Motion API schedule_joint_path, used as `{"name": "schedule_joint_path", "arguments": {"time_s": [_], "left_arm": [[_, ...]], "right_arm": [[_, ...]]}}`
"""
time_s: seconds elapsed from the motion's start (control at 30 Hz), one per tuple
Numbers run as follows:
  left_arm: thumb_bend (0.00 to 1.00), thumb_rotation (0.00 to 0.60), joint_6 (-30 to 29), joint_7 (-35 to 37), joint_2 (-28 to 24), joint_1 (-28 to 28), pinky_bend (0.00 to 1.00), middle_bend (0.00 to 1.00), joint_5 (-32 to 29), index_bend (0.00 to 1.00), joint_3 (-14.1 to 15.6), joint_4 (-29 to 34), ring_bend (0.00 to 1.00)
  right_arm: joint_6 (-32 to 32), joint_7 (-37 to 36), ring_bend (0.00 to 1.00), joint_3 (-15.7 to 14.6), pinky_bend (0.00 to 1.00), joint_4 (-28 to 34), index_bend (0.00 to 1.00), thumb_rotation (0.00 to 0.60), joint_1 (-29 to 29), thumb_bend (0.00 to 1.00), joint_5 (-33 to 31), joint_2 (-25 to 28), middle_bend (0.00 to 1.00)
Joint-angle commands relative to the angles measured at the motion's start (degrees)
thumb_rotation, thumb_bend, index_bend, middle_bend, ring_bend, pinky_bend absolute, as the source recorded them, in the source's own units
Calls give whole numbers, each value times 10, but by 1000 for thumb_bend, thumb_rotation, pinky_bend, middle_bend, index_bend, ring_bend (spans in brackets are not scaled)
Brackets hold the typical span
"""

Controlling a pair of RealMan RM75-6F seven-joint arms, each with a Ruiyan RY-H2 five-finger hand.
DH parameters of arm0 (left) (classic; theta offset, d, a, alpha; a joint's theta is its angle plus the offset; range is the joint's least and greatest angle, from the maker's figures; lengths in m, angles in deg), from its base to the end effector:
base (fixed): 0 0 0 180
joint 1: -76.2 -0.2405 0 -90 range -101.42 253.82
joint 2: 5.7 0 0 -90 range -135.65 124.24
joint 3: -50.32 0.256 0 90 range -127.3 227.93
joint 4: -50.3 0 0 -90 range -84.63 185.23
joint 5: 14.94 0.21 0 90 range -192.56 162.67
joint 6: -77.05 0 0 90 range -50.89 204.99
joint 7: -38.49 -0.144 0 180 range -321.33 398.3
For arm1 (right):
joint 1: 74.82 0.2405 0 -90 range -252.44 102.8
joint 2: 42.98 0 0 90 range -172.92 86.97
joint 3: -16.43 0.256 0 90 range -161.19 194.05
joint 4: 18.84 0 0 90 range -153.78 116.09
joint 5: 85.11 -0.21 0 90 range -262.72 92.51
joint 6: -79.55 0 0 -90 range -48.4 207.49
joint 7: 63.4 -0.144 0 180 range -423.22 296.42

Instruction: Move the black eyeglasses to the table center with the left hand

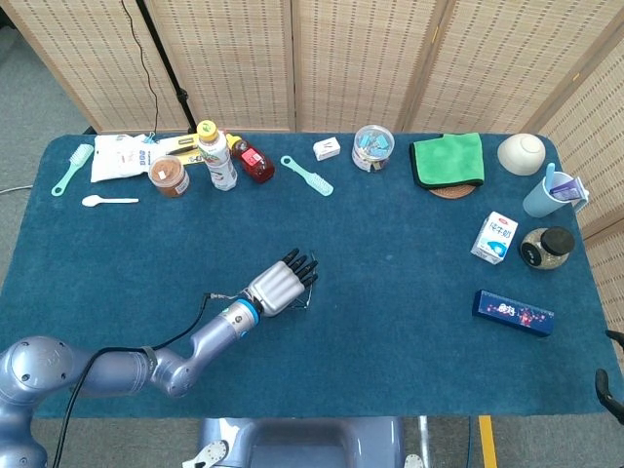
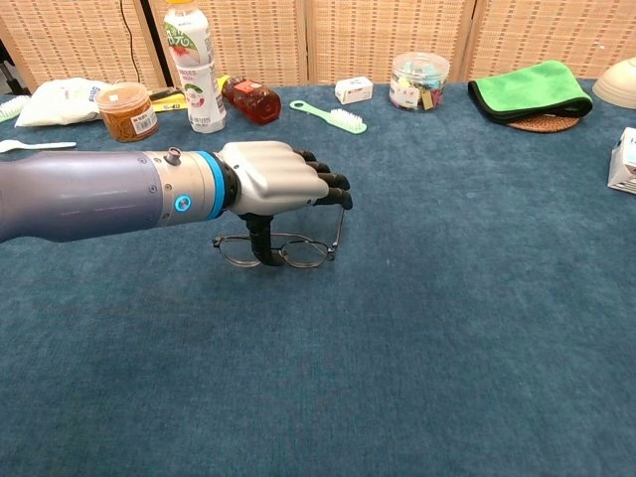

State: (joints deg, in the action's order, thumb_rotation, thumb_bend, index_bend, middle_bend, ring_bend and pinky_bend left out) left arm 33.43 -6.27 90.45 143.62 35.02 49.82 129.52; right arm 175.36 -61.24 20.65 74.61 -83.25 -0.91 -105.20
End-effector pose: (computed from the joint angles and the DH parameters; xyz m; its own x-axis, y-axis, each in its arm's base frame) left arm -0.0593 0.3475 -0.0943 0.8727 0.0960 0.4788 0.3851 -0.7382 -0.5539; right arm -0.3346 -0.1087 0.1975 0.4685 0.1022 0.8775 -0.8689 0.2327 0.4368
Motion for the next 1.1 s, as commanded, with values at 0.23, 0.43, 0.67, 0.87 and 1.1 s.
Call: {"name": "schedule_joint_path", "arguments": {"time_s": [0.23, 0.43, 0.67, 0.87, 1.1], "left_arm": [[231, 517, 4, 2, 13, 3, 0, 0, 5, 100, -1, -8, 0], [230, 517, -5, -4, 18, 3, 0, 0, 3, 236, -1, -12, 0], [230, 517, -19, 0, 15, -5, 0, 0, 9, 301, -3, -11, 0], [230, 517, -28, 7, 15, -12, 0, 0, 23, 418, -3, -10, 0], [230, 519, -43, 25, 13, -25, 0, 0, 53, 512, -4, -3, 0]], "right_arm": [[2, -2, 131, 0, 191, -1, 249, 600, -3, 478, -2, 1, 133], [2, -3, 131, 0, 191, -2, 249, 600, -4, 478, -4, 1, 133], [0, -2, 131, 0, 191, -1, 251, 600, -2, 479, -3, 1, 133], [0, 0, 130, 0, 191, 1, 258, 600, -2, 478, -2, 1, 133], [-1, 3, 131, 0, 192, 2, 265, 600, -1, 479, -1, 0, 133]]}}
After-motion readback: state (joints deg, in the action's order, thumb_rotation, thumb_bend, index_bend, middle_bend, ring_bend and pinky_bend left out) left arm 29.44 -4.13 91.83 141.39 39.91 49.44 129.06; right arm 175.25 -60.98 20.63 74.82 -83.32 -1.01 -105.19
